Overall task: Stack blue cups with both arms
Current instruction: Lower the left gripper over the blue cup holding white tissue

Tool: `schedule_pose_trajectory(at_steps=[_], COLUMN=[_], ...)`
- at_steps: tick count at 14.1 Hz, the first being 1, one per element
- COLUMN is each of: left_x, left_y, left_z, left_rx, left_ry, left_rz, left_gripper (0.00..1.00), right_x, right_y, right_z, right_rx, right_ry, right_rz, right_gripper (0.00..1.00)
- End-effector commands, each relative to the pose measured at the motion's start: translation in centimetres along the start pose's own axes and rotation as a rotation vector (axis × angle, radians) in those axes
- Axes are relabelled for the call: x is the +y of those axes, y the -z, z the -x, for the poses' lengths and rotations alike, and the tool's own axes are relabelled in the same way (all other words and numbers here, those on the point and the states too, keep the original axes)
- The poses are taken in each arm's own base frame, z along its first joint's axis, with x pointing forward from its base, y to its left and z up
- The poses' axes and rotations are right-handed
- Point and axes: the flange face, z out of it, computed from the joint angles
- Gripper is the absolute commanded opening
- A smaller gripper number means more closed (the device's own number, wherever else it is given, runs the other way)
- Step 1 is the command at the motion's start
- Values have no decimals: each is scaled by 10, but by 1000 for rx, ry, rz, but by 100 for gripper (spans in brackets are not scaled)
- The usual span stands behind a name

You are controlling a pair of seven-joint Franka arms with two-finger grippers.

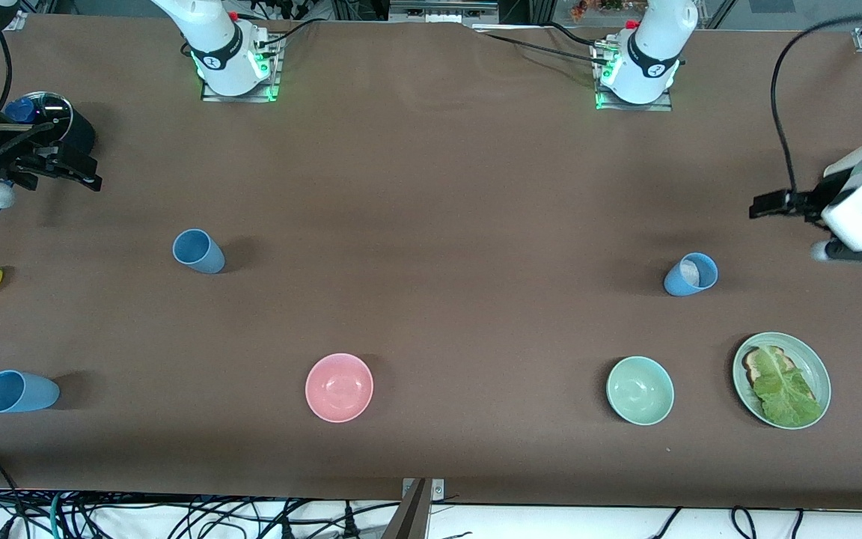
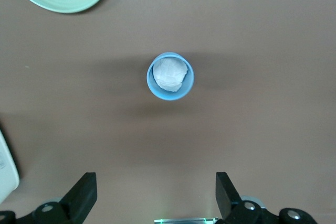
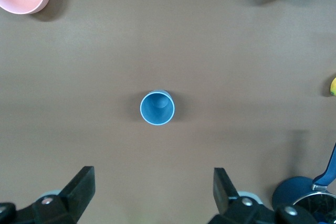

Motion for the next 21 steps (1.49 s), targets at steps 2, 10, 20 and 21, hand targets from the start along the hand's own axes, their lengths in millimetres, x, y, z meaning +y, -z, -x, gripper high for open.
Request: schedule_pose_trajectory(at_steps=[2, 10, 20, 21], left_x=[-16, -21, -22, -22], left_y=[-66, -164, -209, -206], left_z=[-60, -77, -81, -82], left_rx=[28, 15, -53, -49], left_ry=[-11, -69, -89, -87], left_rz=[-3, -14, -39, -37], left_gripper=[100, 100, 26, 11], right_x=[-2, -2, -4, -1], right_y=[10, 5, 4, 3], right_z=[3, 0, -1, 0], right_rx=[2, -1, -3, -12], right_ry=[8, 8, 8, 4], right_rz=[-6, -9, -21, -21], right_gripper=[100, 100, 100, 100])
